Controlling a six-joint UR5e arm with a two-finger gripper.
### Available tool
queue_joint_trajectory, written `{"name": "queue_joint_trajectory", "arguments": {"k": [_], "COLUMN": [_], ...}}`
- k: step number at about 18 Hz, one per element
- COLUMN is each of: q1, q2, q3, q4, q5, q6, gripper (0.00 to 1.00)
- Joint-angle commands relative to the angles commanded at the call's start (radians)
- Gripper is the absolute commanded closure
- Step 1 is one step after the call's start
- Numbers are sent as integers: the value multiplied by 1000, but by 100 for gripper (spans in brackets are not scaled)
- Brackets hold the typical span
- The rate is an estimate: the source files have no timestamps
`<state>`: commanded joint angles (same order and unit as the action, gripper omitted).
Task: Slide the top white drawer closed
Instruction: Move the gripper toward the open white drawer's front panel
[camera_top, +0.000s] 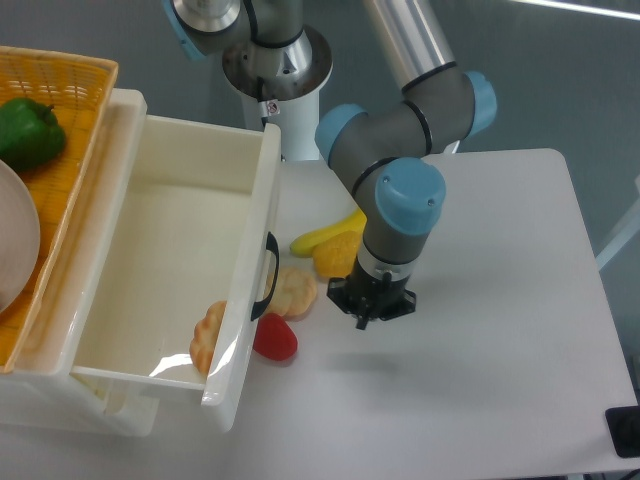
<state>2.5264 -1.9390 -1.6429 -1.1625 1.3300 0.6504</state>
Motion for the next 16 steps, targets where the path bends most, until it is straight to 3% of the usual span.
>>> {"name": "queue_joint_trajectory", "arguments": {"k": [10, 16], "q1": [14, 11], "q2": [51, 66], "q3": [5, 14], "q4": [-86, -131], "q5": [-181, -229], "q6": [0, -2], "gripper": [94, 94]}}
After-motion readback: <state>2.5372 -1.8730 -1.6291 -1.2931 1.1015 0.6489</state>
